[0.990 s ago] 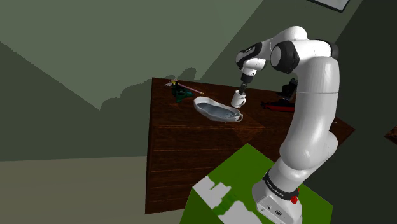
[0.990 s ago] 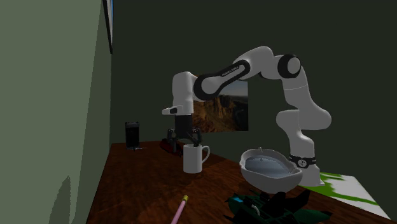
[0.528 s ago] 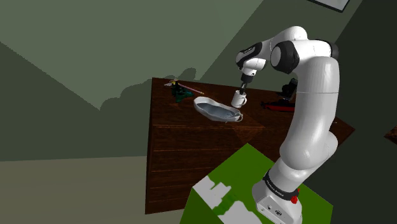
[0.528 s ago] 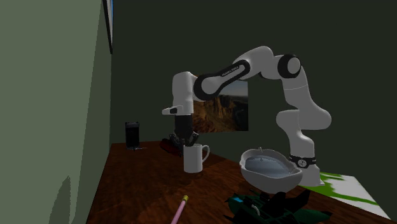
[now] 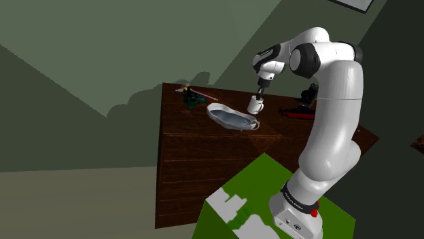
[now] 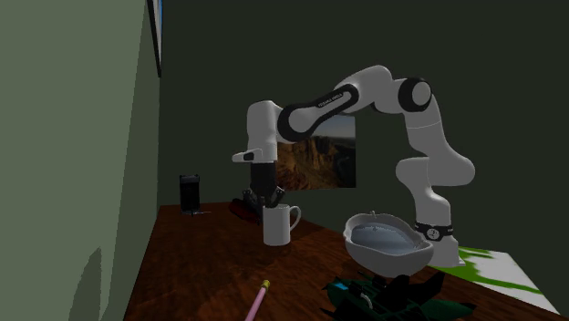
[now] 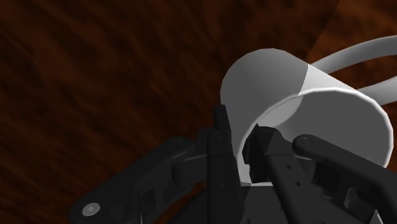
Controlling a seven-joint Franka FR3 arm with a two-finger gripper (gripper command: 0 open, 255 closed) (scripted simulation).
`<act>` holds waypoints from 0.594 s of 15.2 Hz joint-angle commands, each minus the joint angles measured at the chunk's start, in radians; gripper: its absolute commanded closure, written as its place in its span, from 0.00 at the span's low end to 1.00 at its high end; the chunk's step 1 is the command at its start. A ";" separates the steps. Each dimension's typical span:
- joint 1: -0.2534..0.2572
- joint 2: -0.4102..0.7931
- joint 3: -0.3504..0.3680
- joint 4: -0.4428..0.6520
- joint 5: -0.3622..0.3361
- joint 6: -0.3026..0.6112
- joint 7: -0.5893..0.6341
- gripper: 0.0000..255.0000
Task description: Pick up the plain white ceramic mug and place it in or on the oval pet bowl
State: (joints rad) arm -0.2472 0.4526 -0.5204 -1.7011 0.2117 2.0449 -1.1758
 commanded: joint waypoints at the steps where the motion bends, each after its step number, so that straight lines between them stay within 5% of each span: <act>1: 0.002 -0.010 -0.003 0.010 -0.006 -0.019 0.004 1.00; 9: 0.007 -0.048 -0.015 0.067 -0.029 -0.109 0.016 1.00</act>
State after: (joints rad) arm -0.2388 0.4080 -0.5337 -1.6466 0.1849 1.9517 -1.1592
